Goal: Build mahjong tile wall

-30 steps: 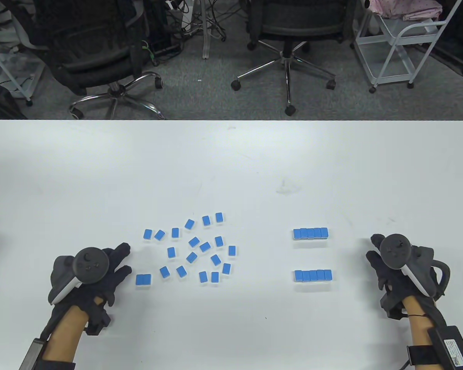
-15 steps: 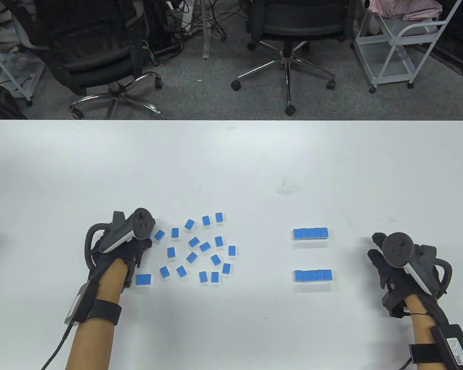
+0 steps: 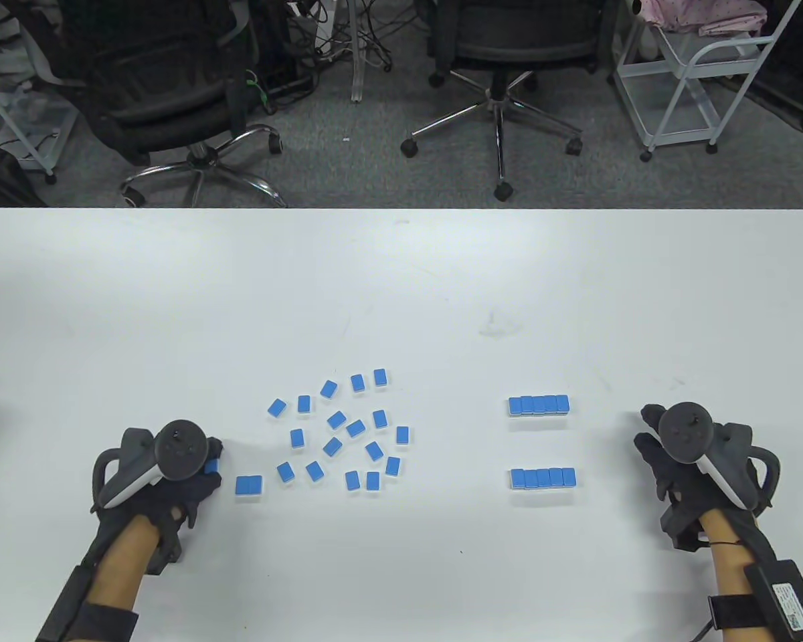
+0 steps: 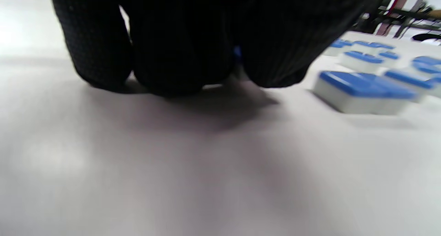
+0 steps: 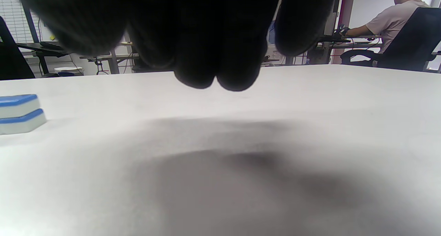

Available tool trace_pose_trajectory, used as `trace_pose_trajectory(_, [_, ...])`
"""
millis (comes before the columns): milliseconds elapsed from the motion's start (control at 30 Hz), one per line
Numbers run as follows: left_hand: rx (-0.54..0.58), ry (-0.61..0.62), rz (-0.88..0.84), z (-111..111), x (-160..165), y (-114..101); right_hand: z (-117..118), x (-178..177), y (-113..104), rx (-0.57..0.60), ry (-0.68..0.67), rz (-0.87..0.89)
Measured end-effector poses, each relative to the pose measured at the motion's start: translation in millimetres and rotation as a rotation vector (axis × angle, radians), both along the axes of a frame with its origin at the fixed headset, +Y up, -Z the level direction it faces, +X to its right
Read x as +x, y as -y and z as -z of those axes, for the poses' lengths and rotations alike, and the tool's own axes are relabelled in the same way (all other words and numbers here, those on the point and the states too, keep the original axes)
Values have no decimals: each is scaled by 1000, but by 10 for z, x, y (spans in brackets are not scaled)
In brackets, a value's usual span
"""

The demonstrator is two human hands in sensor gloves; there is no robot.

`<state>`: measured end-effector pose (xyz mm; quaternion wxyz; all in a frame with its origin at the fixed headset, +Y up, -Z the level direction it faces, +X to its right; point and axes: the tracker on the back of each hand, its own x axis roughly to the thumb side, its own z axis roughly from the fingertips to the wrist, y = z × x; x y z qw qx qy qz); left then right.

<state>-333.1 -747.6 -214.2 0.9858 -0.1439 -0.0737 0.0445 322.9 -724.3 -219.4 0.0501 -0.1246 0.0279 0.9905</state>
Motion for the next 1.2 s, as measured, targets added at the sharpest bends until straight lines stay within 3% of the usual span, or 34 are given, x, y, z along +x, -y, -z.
trace_pose_trajectory(367, [5, 82, 0, -57, 139, 32, 16, -37, 25, -16, -1, -4])
trace_pose_trajectory(1200, [33, 111, 49, -124, 246, 34, 3, -33, 50, -31, -7, -3])
